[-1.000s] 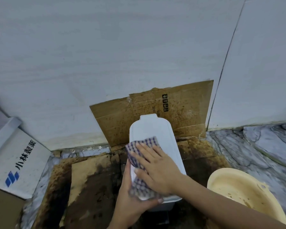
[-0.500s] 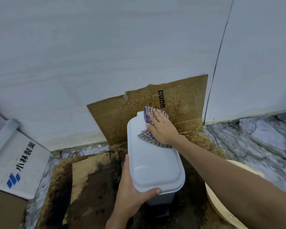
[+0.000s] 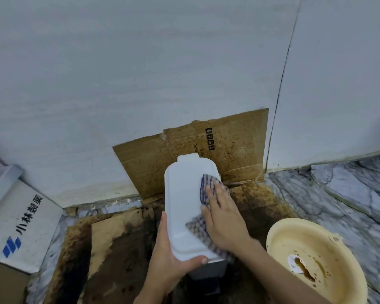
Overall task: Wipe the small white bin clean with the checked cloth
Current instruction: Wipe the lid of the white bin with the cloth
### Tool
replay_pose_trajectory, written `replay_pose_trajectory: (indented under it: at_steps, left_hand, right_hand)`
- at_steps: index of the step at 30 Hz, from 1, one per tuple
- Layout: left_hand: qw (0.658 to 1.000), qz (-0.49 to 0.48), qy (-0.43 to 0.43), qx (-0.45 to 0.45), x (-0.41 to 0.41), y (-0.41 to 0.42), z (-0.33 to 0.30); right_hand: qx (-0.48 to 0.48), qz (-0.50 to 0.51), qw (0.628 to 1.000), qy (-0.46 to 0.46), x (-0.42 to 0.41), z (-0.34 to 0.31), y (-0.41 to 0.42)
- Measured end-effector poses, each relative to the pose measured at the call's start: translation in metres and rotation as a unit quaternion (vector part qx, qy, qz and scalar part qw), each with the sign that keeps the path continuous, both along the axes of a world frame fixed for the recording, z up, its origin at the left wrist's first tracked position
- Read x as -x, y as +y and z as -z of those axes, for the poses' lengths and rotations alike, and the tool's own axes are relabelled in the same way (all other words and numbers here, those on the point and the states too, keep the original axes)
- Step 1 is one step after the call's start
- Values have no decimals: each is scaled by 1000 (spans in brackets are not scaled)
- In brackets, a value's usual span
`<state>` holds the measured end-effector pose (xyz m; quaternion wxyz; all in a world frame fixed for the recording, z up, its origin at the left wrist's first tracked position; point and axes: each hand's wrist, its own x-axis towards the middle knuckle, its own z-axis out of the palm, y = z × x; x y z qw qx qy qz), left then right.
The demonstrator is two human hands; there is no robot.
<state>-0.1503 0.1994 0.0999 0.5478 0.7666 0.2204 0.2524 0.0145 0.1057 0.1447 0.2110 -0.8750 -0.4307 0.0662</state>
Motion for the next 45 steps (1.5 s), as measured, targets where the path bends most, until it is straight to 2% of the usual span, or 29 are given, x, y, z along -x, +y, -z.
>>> replay_pose_trajectory:
  at_steps: [3, 5, 9, 12, 15, 19, 23, 28, 31, 33, 36, 38, 40, 42, 45]
  left_hand:
    - [1000, 4, -15, 27, -1, -2, -4]
    - [999, 1, -24, 42, -2, -4, -11]
    - [1000, -16, -10, 16, -8, -5, -21]
    - [1000, -26, 14, 9, -5, -1, -18]
    - [998, -26, 49, 13, -1, -2, -11]
    - [999, -1, 42, 16, -2, 4, 5]
    - [999, -1, 32, 12, -4, 8, 8]
    - [998, 10, 58, 39, 2, 10, -8]
    - [995, 12, 101, -20, 1, 8, -32]
    - [982, 3, 166, -85, -3, 5, -48]
    - [949, 57, 231, -207, -20, -3, -61]
    - [912, 100, 287, -275, -30, -11, -61]
    - [875, 103, 328, -341, -29, -14, -57]
    - [869, 89, 337, -353, -22, -12, -53]
    - [888, 54, 332, -313, -10, -4, -54]
  right_hand:
    - [15, -16, 1000, 14, -42, -6, 41]
    - [43, -24, 999, -12, -61, -7, 69]
    - [92, -45, 991, -89, -62, -16, 107]
    - [76, -117, 984, -110, -26, -12, 100]
    - [38, -185, 977, -102, -2, 3, 53]
    - [60, -147, 982, -107, -34, 2, 21]
    - [63, -69, 994, -61, -54, -15, 63]
    - [5, -112, 992, -62, -36, -3, 39]
    - [-83, -136, 987, 2, -27, -3, 5]
    - [-140, -125, 981, 45, -20, -8, -11]
    - [-223, -62, 971, 68, -8, -3, -31]
    - [-258, -27, 963, 79, -2, 3, -44]
    - [-261, -19, 961, 93, -2, 4, -54]
    - [-250, -23, 962, 105, -8, 2, -63]
    - [-293, 29, 944, 148, -16, -1, -77]
